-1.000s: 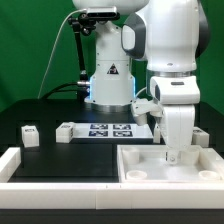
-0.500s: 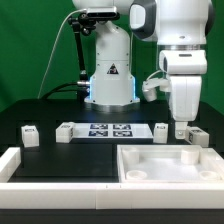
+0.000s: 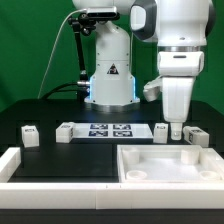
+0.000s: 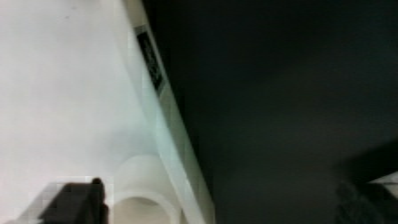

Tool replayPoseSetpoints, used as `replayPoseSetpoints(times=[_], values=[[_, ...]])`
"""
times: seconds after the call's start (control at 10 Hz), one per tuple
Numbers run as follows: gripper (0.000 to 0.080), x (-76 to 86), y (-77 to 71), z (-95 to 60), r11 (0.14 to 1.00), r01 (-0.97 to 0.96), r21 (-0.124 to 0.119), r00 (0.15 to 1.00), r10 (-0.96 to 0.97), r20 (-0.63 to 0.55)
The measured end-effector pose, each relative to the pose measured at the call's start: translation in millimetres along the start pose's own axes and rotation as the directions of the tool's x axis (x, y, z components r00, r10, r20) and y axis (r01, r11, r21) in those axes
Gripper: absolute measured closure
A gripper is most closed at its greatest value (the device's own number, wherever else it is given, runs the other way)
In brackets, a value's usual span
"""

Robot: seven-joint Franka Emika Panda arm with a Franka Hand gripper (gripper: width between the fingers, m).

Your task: Assemble one leg

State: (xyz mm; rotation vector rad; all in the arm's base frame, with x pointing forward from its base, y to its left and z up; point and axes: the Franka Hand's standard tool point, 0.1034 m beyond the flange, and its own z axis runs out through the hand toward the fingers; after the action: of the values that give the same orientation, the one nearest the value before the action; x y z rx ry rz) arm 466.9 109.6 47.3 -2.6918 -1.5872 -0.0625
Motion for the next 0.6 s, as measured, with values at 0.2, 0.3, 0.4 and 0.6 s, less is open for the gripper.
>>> replayPoseSetpoints(times=[0.2,0.3,0.4,0.6], values=[[0.0151,4.9,-16.9,3.0,0.969,-0.247,0.01,0.969,0.248,-0.01],[0.0151,8.7,-24.6,4.6,0.933,-0.359,0.02,0.933,0.359,-0.006],[0.0151,14.0,-32.6,5.8,0.885,-0.465,0.03,0.885,0.465,-0.002],[0.0151,25.3,-46.1,6.7,0.784,-0.619,0.043,0.785,0.62,0.006]])
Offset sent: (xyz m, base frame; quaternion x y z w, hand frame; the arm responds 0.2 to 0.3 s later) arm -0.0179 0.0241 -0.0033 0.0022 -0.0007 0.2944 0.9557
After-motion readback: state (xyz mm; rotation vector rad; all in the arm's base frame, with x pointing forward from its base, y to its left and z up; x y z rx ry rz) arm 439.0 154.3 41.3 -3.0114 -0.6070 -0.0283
